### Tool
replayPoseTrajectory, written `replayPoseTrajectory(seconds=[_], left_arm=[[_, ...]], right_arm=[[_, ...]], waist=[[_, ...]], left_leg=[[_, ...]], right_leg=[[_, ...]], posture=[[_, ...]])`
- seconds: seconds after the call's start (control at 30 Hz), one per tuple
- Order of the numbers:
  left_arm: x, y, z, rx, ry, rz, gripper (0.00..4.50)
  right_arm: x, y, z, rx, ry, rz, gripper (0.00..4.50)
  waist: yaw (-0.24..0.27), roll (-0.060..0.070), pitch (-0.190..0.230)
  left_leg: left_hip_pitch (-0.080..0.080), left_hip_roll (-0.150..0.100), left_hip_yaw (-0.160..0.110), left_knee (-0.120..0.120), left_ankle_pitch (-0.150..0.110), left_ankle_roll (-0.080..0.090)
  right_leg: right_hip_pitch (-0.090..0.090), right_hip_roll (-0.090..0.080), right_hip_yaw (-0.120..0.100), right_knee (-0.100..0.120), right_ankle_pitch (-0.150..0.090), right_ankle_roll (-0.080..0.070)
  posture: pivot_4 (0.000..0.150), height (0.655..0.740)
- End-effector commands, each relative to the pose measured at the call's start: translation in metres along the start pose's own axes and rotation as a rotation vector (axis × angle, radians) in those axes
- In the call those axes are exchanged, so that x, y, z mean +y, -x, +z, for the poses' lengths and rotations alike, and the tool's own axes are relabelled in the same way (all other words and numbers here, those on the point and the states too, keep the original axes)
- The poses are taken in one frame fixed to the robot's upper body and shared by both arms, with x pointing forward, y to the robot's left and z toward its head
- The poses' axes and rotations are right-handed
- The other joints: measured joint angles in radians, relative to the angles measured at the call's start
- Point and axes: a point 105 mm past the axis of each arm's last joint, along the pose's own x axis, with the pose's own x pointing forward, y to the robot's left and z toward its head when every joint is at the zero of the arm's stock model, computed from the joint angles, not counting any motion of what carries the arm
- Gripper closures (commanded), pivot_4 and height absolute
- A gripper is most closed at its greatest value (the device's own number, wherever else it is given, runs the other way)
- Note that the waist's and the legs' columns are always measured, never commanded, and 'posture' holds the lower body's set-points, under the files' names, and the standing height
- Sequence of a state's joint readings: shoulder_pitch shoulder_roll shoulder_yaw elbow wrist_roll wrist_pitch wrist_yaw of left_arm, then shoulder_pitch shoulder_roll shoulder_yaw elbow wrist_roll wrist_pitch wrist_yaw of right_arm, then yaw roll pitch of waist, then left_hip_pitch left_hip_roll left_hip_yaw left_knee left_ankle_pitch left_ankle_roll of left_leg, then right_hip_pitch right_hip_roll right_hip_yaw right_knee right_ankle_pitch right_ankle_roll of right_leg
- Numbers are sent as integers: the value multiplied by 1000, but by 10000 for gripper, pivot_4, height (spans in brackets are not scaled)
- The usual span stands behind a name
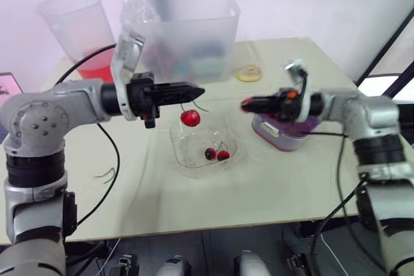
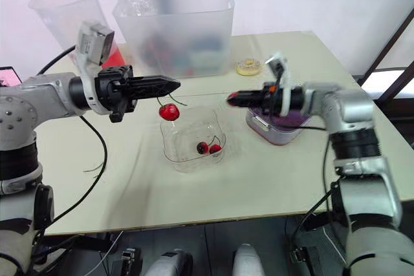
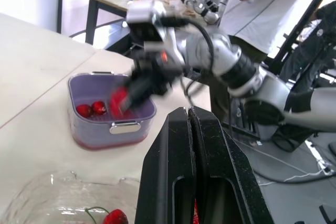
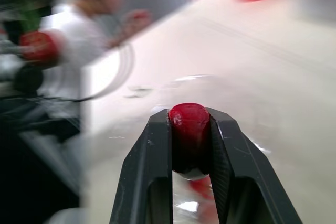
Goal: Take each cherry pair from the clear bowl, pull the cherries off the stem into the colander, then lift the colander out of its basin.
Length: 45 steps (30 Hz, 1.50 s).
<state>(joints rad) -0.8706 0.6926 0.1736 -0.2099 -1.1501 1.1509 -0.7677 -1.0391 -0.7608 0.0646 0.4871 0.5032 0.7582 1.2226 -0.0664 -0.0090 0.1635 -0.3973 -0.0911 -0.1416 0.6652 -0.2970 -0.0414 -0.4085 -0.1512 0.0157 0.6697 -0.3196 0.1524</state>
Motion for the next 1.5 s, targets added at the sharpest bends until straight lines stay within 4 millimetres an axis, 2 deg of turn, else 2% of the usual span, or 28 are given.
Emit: replayPoseTrajectory(seconds=[0.03, 0.17, 0.23, 0.3, 0.43, 0.47, 0.6, 0.63, 0.7, 0.9, 1.07, 1.2, 1.33, 1.5], left_arm=[[-6, 3, 10, -38, -47, 2, 45000], [-3, 3, 10, -52, -45, 23, 45000], [-2, 3, 10, -60, -47, 32, 45000], [-1, 3, 11, -67, -49, 40, 45000], [1, 3, 11, -80, -47, 53, 45000], [2, 3, 12, -85, -47, 55, 45000], [3, 3, 14, -103, -48, 59, 45000], [3, 2, 15, -108, -49, 58, 45000], [4, 1, 18, -129, -53, 60, 45000], [8, 0, 22, -157, -54, 67, 45000], [8, -3, 23, -152, -56, 54, 45000], [8, -5, 22, -150, -58, 48, 45000], [8, -4, 22, -141, -61, 48, 45000], [6, -5, 23, -137, -71, 45, 45000]], right_arm=[[-28, 16, -5, 90, 98, -154, 40885], [-47, 27, -31, 259, 154, -240, 40885], [-50, 28, -38, 299, 166, -243, 30680], [-52, 29, -41, 315, 171, -243, 22718], [-53, 33, -37, 300, 175, -247, 2684], [-52, 36, -32, 287, 180, -251, 246], [-40, 37, -1, 170, 179, -212, 246], [-32, 34, 8, 132, 169, -171, 246], [-2, 20, 23, 53, 134, -24, 246], [77, -19, 27, -61, 54, 282, 246], [125, -41, 32, -146, 21, 435, 246], [131, -51, 38, -189, -13, 419, 246], [146, -61, 36, -200, -20, 453, 246], [152, -77, 37, -217, -33, 429, 246]], waist=[[-1, 0, 0], [-3, 0, 0], [-3, 0, 0], [-3, 0, 0], [-3, 0, 0], [-3, 0, 0], [-2, 0, 0], [-2, 0, 0], [-2, 0, 0], [-2, 0, 0], [4, 0, 0], [9, 0, 0], [5, 0, 0], [-3, 0, 0]], left_leg=[[0, 0, 0, 0, 0, 0], [0, 0, 1, 0, 0, 0], [0, 0, 1, 0, 0, 0], [0, 0, 1, 0, 0, 0], [0, 0, 1, 0, 0, 0], [0, 0, 1, 0, 0, 0], [0, 0, 1, 0, 0, 0], [0, 0, 1, 0, 0, 0], [0, 0, 1, 0, 0, 0], [0, 1, 0, 0, 0, 0], [-1, 0, -1, 1, 0, 0], [-1, 0, -2, 2, 0, 0], [-1, 0, -2, 2, 0, 0], [-1, 0, -2, 1, 0, 0]], right_leg=[[0, 0, 0, 0, 0, 0], [0, 0, 0, 0, 0, 0], [-1, 0, 0, 0, 0, 0], [-1, 0, 0, 0, 0, 0], [-1, 0, 0, 0, 0, 0], [-1, 0, 0, 0, 0, 0], [-1, 0, 0, 0, 0, 0], [-1, 0, 0, 0, 0, 0], [-1, 0, 0, 0, 0, 0], [0, 0, 0, 0, 0, 0], [-1, 0, 0, 1, 0, 0], [0, 0, 0, 1, 0, 0], [0, 0, 0, 1, 0, 0], [-1, 0, 0, 1, 0, 0]], posture=[[1500, 7400], [1500, 7400], [1500, 7400], [1500, 7400], [1500, 7400], [1500, 7400], [1500, 7400], [1500, 7400], [1500, 7400], [1500, 7400], [1500, 7400], [1500, 7400], [1500, 7400], [1500, 7400]])
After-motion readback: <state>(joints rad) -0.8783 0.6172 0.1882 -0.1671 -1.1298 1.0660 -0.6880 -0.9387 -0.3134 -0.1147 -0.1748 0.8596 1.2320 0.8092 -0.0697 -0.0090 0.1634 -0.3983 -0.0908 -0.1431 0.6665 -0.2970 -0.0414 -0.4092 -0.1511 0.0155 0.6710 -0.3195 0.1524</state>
